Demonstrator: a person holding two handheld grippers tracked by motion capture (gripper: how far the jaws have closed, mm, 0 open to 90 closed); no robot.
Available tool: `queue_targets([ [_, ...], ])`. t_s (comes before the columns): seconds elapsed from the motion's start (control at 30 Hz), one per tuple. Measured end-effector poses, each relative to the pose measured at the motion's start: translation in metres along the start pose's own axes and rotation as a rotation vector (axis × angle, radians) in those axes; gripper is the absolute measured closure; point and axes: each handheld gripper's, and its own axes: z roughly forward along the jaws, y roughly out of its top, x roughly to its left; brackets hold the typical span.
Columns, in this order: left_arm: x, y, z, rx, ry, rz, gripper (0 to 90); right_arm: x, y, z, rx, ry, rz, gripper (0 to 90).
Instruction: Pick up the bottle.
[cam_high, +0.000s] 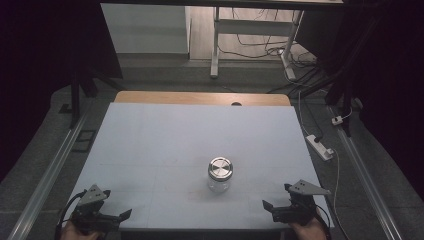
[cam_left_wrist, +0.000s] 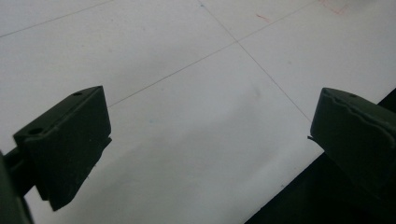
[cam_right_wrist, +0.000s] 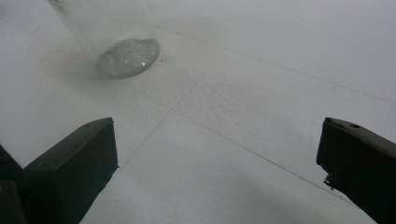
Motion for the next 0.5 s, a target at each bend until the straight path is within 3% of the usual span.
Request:
queue_targets([
  [0.37, -0.0032, 0.0007, 0.0012, 0.015, -0.009, 0.035, 0.0, 0.0004, 0.0012, 0.0031, 0.035, 0.033, -0.018, 0.0],
  [0.5, -0.0037, 0.0009, 0.002, 0.018, -0.01, 0.04, 0.0, 0.0019, 0.0017, 0.0046, 0.05, 0.024, -0.028, 0.0],
])
